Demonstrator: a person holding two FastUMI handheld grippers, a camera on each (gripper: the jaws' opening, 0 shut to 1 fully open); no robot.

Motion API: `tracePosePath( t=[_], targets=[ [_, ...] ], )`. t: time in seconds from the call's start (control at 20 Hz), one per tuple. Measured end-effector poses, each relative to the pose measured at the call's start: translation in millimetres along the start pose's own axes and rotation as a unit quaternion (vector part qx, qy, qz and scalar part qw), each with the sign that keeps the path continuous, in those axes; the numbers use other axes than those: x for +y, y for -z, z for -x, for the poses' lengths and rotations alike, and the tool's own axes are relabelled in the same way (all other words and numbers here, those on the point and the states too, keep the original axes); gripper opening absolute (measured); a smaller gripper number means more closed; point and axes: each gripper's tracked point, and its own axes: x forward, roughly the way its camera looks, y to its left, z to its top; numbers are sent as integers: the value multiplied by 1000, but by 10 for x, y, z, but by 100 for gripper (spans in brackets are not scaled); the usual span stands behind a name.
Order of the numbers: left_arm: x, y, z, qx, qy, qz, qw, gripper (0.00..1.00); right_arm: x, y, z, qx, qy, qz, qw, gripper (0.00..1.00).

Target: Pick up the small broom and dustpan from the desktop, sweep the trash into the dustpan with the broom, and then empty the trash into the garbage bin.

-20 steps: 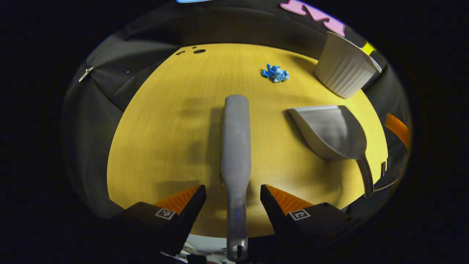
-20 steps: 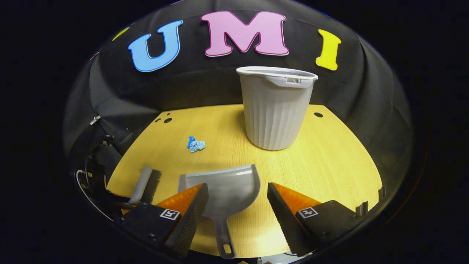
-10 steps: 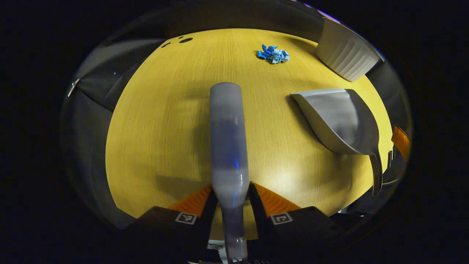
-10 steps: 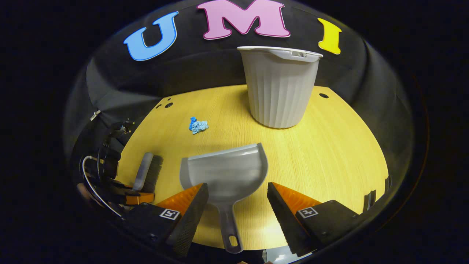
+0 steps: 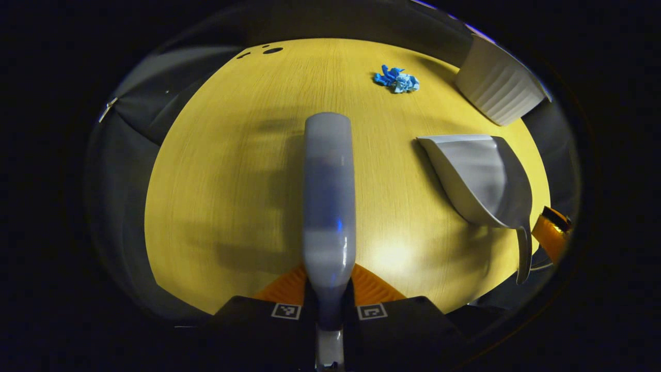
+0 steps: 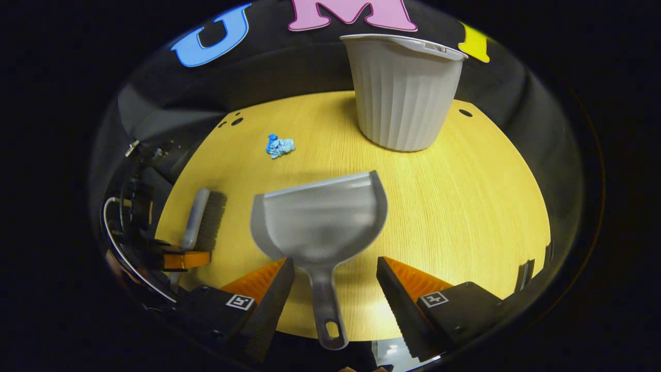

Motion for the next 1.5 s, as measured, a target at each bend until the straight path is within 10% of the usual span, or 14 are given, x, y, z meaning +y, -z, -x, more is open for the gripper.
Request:
tracePosePath(
  t=[0.85, 1.1, 1.25, 1.5],
  targets=[
    [282, -312, 383, -67, 9, -9, 998, 24, 101, 416, -633, 121, 25, 39, 992, 95],
    [244, -412, 390, -70, 3, -10, 998, 24, 132, 394, -657, 130, 25, 65, 989, 70],
    [195, -488, 365, -73, 1, -13, 997, 24, 134, 375, -654, 137, 11, 71, 988, 30],
    [180, -670, 323, -70, 1, -31, 997, 24, 115, 401, -630, 142, -25, 93, 985, 35]
  ],
)
